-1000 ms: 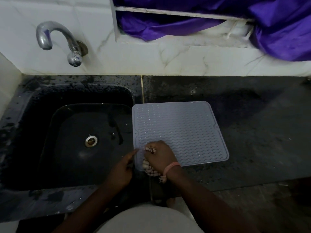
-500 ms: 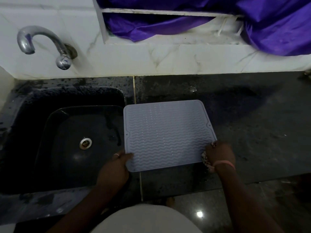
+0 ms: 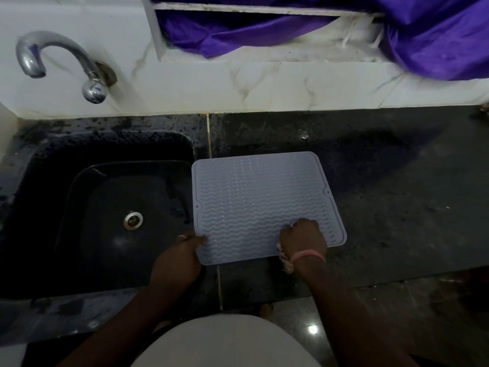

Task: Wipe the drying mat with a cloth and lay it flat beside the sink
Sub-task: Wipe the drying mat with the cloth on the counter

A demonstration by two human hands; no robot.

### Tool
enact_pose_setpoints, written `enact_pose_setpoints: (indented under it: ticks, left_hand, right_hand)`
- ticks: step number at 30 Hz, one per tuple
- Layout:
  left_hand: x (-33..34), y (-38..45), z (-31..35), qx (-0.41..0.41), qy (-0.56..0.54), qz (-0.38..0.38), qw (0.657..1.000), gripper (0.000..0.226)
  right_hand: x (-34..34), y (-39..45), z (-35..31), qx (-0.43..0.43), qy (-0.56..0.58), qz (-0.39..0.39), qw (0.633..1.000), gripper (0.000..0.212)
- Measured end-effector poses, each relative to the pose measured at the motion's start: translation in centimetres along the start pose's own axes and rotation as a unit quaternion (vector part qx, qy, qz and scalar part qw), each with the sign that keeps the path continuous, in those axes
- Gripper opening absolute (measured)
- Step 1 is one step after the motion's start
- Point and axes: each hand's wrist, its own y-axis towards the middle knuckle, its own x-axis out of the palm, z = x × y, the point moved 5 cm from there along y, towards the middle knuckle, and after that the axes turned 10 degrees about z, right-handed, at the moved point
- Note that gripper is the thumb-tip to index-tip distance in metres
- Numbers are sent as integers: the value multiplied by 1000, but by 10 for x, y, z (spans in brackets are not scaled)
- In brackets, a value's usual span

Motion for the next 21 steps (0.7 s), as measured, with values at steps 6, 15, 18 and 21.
enact_pose_setpoints:
  ticks: [6, 15, 18, 21]
  left_hand:
    - [-3, -1, -4, 6, -37, -10, 999, 58]
    - [-16, -6, 4, 26, -103, 2, 994, 46]
    - [-25, -10, 12, 55, -170, 19, 984, 47]
    - [-22, -12, 3, 60, -216, 9, 974, 51]
  right_hand:
    - [25, -34, -36, -71, -10, -29, 997, 25]
    - [51, -78, -83, -148, 3, -72, 986, 27]
    - [58, -88, -95, -175, -7, -79, 981, 28]
    - [64, -98, -107, -206, -6, -77, 975, 27]
